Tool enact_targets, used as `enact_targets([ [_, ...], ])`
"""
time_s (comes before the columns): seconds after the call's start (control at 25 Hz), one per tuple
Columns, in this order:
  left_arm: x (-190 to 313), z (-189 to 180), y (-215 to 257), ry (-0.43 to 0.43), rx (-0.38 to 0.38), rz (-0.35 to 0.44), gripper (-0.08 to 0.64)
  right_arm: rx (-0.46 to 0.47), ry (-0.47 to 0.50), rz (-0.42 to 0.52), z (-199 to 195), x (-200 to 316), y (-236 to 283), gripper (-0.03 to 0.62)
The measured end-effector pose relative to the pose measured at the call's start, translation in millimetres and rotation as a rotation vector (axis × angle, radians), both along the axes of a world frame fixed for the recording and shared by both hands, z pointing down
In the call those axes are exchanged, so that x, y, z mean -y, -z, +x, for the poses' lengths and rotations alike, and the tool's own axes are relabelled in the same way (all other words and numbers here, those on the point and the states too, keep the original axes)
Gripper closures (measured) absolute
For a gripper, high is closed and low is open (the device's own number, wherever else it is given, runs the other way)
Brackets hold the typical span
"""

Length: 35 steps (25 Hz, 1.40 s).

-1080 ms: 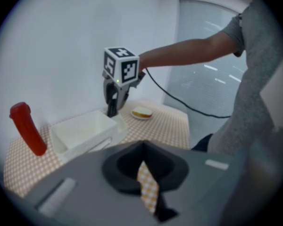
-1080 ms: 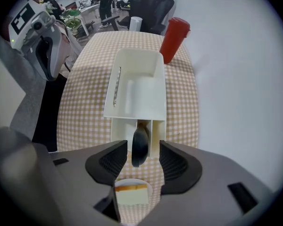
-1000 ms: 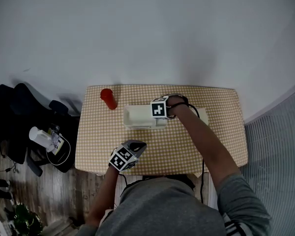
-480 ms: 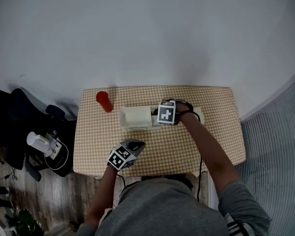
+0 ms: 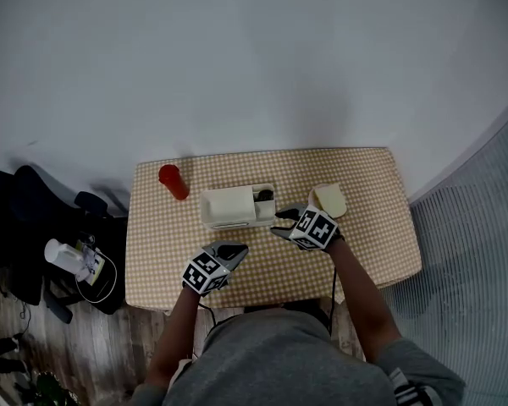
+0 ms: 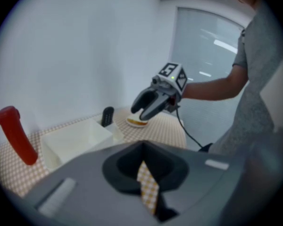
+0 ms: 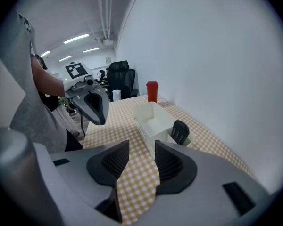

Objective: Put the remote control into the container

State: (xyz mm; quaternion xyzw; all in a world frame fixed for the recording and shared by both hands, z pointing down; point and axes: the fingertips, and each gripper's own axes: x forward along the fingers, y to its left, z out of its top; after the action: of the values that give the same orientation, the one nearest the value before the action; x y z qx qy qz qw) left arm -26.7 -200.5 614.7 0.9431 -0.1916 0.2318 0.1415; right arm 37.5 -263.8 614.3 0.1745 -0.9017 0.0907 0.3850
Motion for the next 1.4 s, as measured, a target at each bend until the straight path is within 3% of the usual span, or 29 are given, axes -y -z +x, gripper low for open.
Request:
enact_targets([
  [0.28,1.7,1.3,3.2,-0.010,-0.028,-0.005,0.561,0.146,-0.025,-0.028,-14.4,-37.2,4.2,0.566],
  [0.52,-10.2,-0.3,1.4,-0.023,-0.039,-0.026,0.561,0.317,-0.069,-0.092,-26.3,-60.9,9.9,0.575],
  [0.8,-24.9,-2.0,-9.6,-0.039,-0.026,-0.051,0.561,0.381,-0.087,-0.113,-32.1,-87.2,6.7,0.575],
  [1.4,-40.8,2.8,-6.9,-0.071,-0.046,-0.053,0.561,0.365,-0.120,-0.132,-28.5,-102.3,-7.0,0.577],
])
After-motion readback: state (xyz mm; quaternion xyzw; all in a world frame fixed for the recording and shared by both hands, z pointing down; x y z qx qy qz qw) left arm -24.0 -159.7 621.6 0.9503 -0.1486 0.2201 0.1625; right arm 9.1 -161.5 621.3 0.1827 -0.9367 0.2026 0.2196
